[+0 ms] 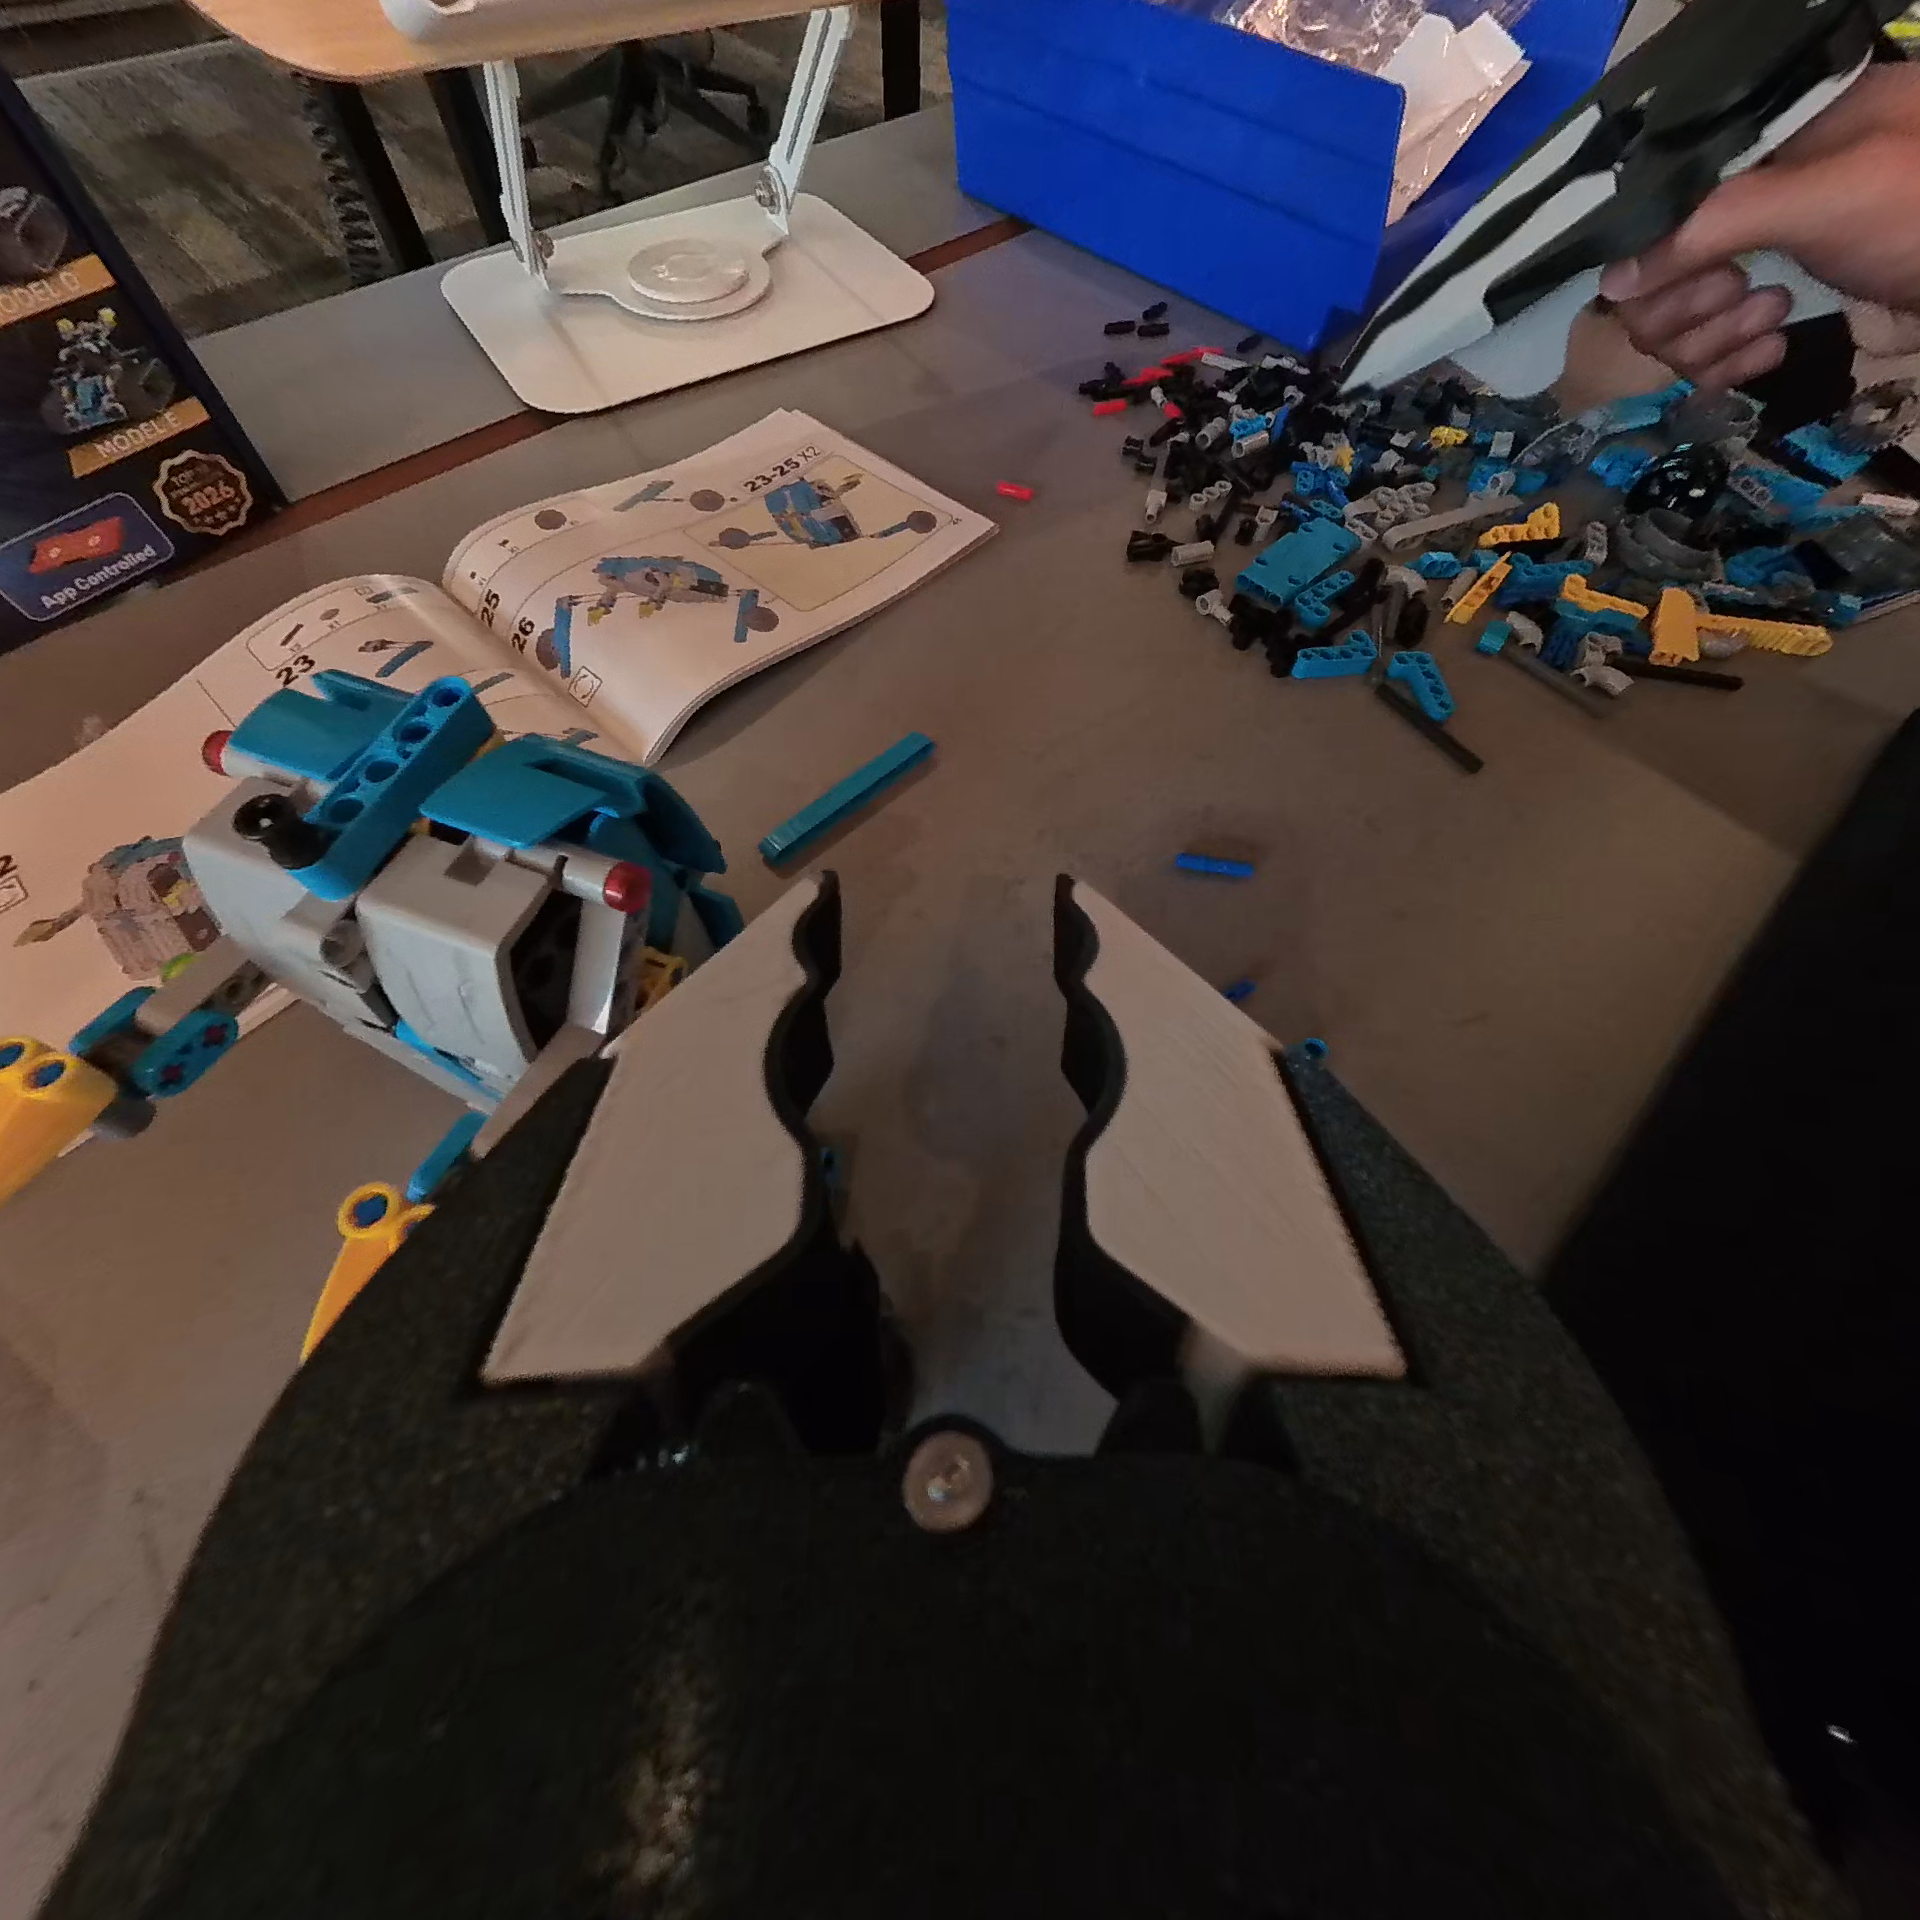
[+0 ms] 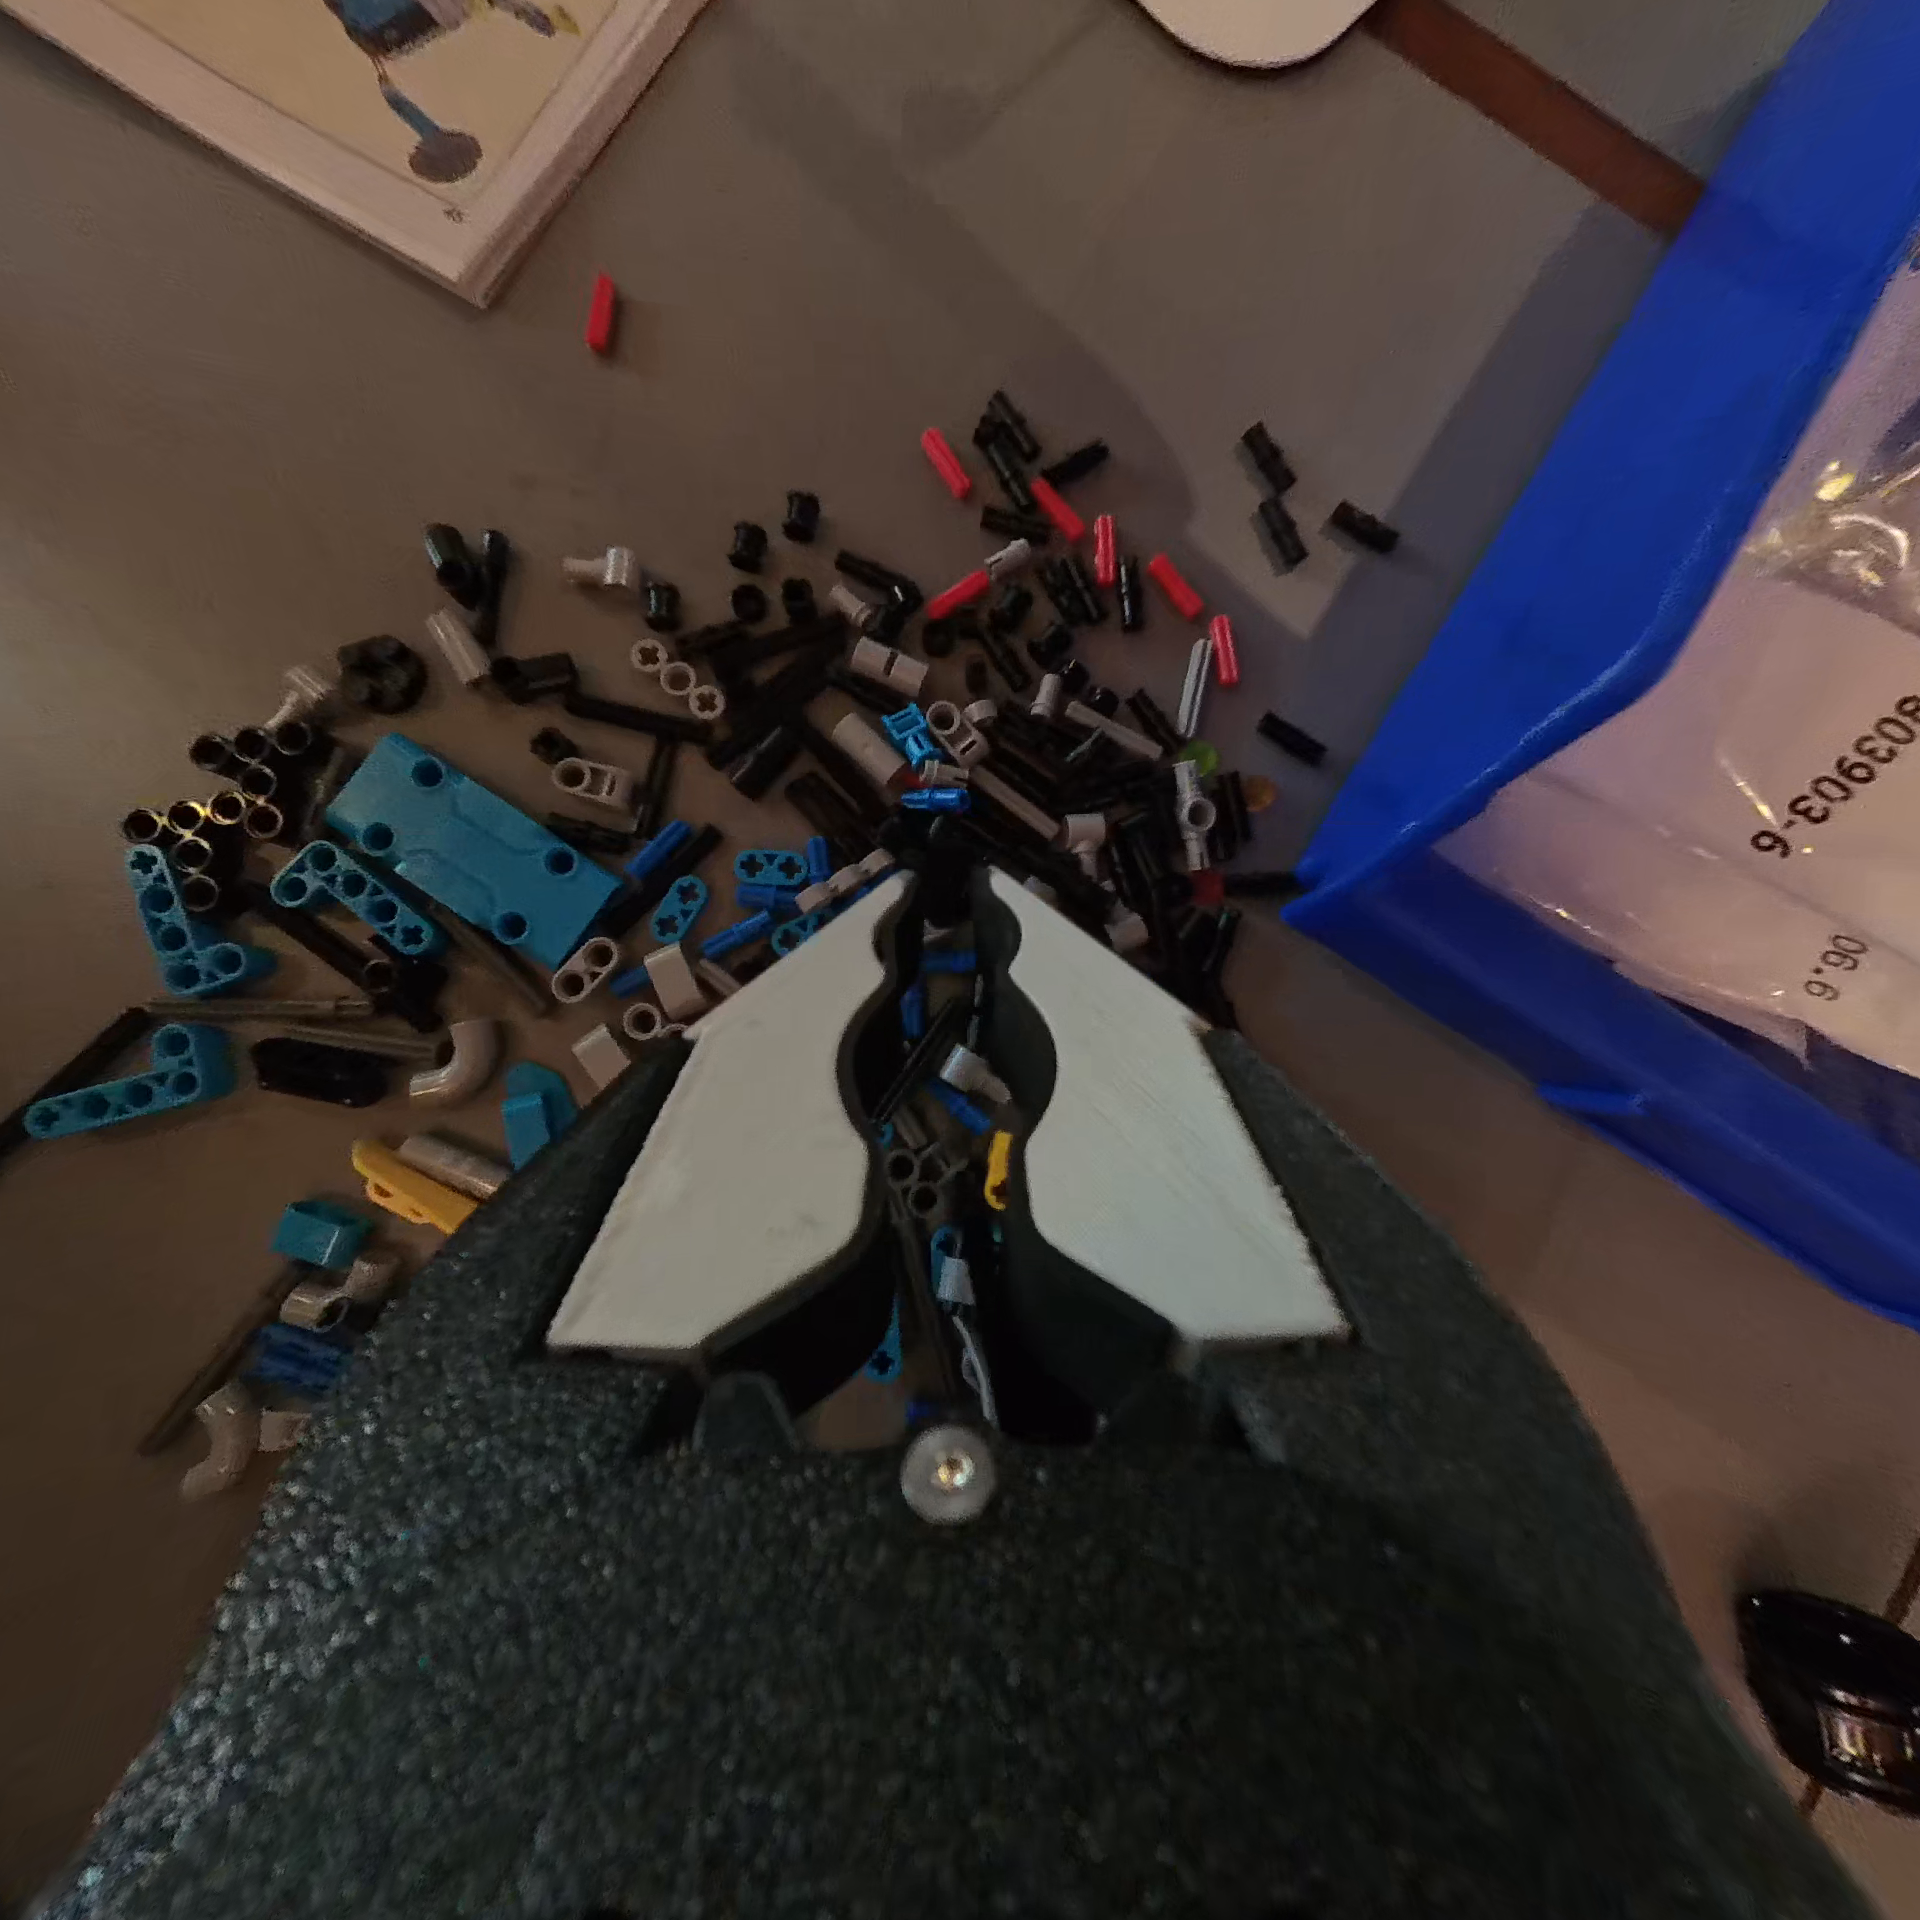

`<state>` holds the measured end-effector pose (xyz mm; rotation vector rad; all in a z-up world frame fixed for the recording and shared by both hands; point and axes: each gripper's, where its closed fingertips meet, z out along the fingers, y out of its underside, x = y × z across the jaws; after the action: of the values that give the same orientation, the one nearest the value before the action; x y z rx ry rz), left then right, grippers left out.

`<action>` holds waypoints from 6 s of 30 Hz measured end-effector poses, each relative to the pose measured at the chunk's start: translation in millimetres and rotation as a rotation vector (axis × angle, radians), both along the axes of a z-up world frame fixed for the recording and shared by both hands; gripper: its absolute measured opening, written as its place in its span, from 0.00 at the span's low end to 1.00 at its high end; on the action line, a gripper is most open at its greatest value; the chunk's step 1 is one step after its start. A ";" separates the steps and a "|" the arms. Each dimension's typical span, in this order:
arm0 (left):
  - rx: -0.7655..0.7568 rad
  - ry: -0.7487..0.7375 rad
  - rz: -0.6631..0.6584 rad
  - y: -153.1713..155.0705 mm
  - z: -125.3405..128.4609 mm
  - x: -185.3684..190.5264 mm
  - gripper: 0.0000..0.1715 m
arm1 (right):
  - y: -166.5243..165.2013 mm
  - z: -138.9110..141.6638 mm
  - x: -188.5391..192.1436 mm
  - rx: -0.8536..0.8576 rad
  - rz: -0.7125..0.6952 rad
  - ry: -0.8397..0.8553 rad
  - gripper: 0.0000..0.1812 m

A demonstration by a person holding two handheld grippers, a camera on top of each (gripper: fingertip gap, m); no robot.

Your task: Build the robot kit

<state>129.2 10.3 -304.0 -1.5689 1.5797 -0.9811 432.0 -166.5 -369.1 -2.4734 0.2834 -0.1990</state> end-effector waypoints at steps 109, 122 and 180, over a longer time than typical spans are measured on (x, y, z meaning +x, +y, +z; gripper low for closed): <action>-0.081 0.123 -0.176 -91.6 -8.7 -26.8 0.24 | -129.1 34.1 -79.1 0.310 -0.433 0.043 0.09; -0.074 0.152 -0.174 -67.6 -24.5 -19.5 0.24 | -113.8 23.9 -86.1 0.307 -0.371 0.124 0.09; -0.152 0.006 -0.069 -81.0 0.4 47.5 0.24 | 7.4 55.9 -70.3 0.073 0.331 -0.395 0.04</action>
<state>176.7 -70.6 -303.6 -1.6293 1.6045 -1.1591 361.7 -159.1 -313.1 -2.3035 -0.2786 -0.5142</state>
